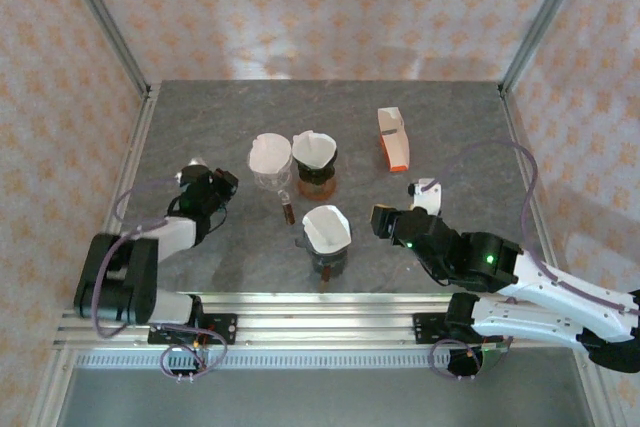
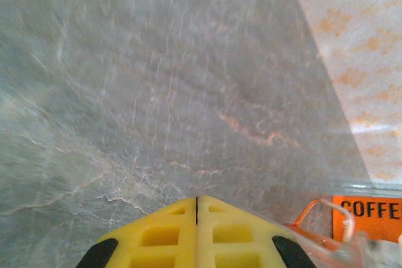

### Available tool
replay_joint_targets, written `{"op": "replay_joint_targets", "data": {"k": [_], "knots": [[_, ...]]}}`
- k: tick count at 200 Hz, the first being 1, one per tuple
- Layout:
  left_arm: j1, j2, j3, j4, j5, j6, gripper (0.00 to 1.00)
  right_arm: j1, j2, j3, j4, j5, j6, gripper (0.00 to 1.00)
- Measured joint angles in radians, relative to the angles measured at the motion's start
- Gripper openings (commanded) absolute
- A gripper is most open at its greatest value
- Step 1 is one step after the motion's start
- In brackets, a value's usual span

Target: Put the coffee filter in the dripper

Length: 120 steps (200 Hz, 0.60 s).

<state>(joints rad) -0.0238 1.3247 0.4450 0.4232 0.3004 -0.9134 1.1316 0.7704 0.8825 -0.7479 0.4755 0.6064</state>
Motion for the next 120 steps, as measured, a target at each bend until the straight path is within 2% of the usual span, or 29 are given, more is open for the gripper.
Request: {"op": "replay_joint_targets", "data": {"k": [11, 14, 16, 27, 30, 33, 58, 65, 87, 120], "knots": [[0.0, -0.106, 0.0, -0.08, -0.032, 0.027, 0.44, 0.0, 0.0, 0.0, 0.0, 0.012, 0.002, 0.85], [0.0, -0.135, 0.0, -0.101, -0.042, 0.033, 0.5, 0.0, 0.0, 0.0, 0.0, 0.017, 0.002, 0.96], [-0.001, -0.161, 0.0, -0.119, -0.052, 0.048, 0.53, 0.0, 0.0, 0.0, 0.0, 0.021, 0.006, 0.99], [-0.002, -0.257, 0.007, -0.198, -0.087, 0.069, 0.68, 0.0, 0.0, -0.003, -0.001, 0.042, 0.004, 1.0], [-0.002, -0.292, 0.013, -0.229, -0.106, 0.084, 0.8, 0.0, 0.0, -0.005, -0.002, 0.048, 0.006, 1.0], [-0.002, -0.309, 0.016, -0.245, -0.116, 0.084, 0.84, 0.0, -0.001, -0.006, -0.003, 0.053, 0.006, 1.0], [-0.002, -0.435, 0.091, -0.425, -0.231, 0.173, 0.92, 0.0, -0.001, -0.024, -0.012, 0.114, 0.006, 1.0], [-0.002, -0.439, 0.122, -0.469, -0.262, 0.192, 0.99, 0.0, -0.002, -0.029, -0.016, 0.136, 0.006, 1.0], [-0.005, -0.415, 0.176, -0.533, -0.32, 0.237, 1.0, 0.0, -0.008, -0.048, -0.027, 0.2, 0.012, 1.0], [-0.041, -0.351, 0.153, -0.513, -0.318, 0.345, 1.0, 0.0, -0.03, -0.065, -0.05, 0.27, 0.034, 1.0]]}}
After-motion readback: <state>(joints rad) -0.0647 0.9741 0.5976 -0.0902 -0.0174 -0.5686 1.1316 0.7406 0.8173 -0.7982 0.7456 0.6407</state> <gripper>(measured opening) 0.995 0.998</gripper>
